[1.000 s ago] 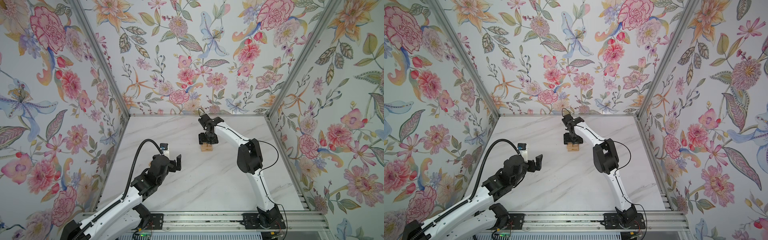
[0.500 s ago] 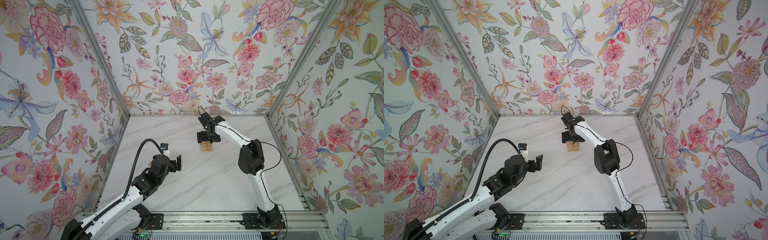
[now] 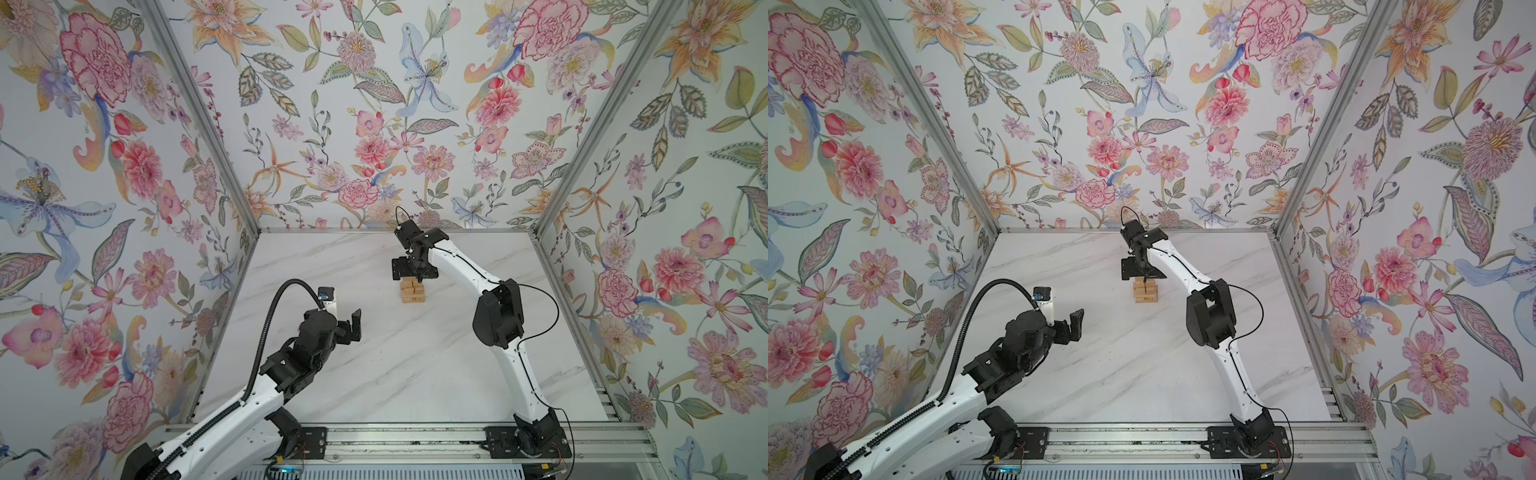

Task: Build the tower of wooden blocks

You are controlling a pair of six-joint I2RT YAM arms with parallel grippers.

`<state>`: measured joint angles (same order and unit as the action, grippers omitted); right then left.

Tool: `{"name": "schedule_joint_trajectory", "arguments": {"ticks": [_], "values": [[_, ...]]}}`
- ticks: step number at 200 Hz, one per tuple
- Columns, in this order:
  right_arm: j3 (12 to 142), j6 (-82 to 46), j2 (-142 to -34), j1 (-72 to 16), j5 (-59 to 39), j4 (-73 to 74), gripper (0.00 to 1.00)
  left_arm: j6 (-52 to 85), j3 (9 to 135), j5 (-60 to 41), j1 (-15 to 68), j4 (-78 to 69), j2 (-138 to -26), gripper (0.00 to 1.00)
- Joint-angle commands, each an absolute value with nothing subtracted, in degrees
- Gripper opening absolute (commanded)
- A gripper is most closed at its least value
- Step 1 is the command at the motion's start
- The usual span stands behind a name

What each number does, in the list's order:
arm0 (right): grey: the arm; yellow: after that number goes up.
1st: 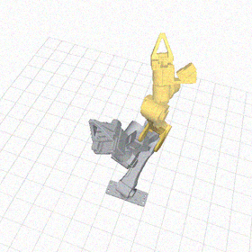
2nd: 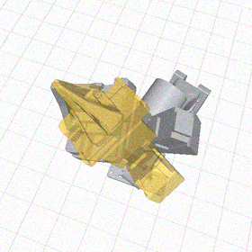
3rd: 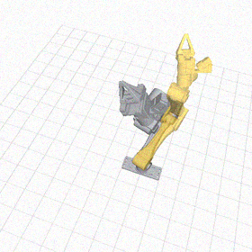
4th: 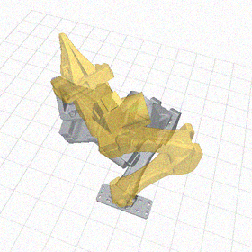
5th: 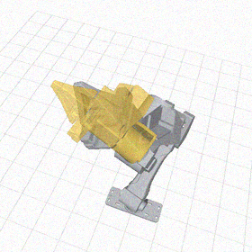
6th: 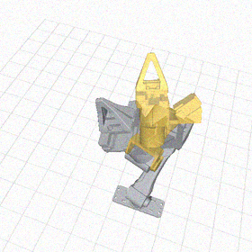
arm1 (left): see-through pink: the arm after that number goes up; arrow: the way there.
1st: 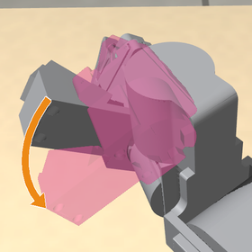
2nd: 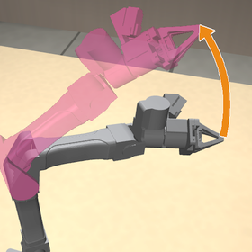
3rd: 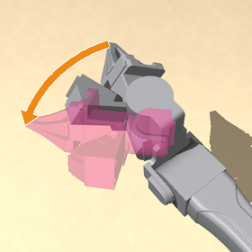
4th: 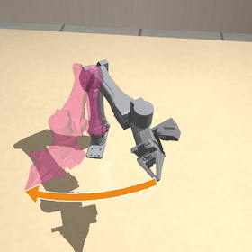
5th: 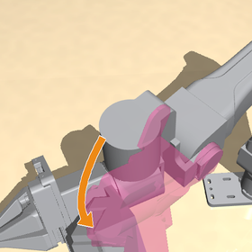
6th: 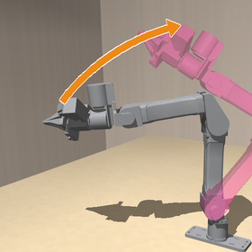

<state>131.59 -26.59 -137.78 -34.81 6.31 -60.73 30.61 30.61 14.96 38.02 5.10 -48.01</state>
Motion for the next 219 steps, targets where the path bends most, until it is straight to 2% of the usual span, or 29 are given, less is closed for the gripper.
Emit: {"name": "schedule_joint_trajectory", "arguments": {"ticks": [1,185,219], "values": [[133.5,-27.1,-139.9,-35.1,7.0,-62.7,0.99,30.1,29.6,14.5,36.9,5.0,-48.4,0.99],[134.4,-26.7,-142.6,-34.6,8.2,-63.4,1.0,30.2,29.4,13.1,35.3,4.5,-49.2,0.99],[134.4,-26.6,-143.0,-34.5,7.6,-63.4,0.97,30.2,29.3,13.0,35.2,4.5,-49.1,0.99]]}}
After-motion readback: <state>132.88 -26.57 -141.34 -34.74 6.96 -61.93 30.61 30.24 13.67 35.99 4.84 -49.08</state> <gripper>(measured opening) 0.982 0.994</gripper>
